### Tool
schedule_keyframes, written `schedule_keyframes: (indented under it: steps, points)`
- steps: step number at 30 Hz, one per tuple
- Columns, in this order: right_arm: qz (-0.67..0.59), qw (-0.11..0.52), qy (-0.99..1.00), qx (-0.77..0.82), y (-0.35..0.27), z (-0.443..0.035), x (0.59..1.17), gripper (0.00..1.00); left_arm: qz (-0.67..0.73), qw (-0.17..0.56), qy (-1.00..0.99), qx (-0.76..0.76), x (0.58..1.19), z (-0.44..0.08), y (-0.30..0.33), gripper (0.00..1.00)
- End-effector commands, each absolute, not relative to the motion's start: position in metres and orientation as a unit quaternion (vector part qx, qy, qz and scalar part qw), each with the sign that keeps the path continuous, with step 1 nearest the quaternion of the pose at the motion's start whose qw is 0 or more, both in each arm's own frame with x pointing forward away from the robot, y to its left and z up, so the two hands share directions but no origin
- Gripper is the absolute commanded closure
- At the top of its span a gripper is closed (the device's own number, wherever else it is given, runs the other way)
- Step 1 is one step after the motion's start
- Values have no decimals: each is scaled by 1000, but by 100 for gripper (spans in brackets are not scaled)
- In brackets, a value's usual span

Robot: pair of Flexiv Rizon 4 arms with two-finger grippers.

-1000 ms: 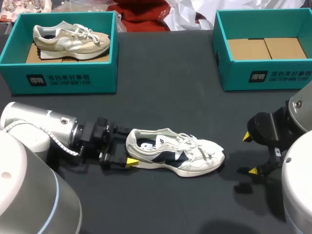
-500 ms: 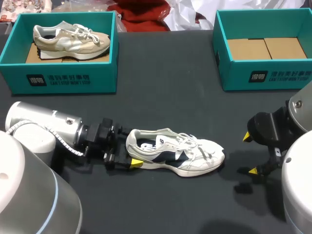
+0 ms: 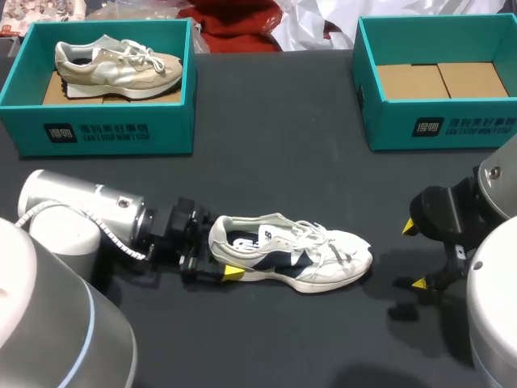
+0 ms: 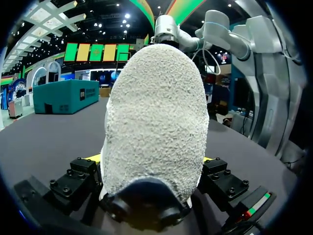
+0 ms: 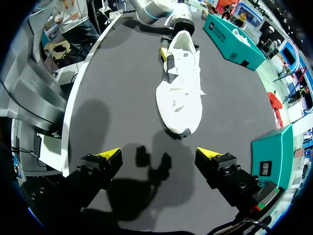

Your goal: Take the shoe out of the shoebox, open the shoe tongue, remove and reinsert the insole, then place the shoe into the shoebox

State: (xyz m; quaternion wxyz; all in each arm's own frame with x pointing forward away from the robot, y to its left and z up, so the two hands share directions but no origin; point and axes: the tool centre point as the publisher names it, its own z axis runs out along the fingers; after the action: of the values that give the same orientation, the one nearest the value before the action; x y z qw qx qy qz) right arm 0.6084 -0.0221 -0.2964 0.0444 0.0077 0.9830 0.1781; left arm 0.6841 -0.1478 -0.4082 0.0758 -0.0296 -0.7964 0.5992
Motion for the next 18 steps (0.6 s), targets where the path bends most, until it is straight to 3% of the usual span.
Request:
schedule_keyframes:
  steps: [1, 3, 18]
  points:
    - [177, 46, 983, 8, -22, -297, 606, 0, 597, 75, -798, -27, 684, -413, -155, 23]
    - [177, 46, 983, 8, -22, -297, 606, 0, 598, 71, -798, -24, 684, -413, -156, 100]
    - [177, 46, 983, 8, -22, -297, 606, 0, 606, 39, -794, 2, 682, -412, -141, 100]
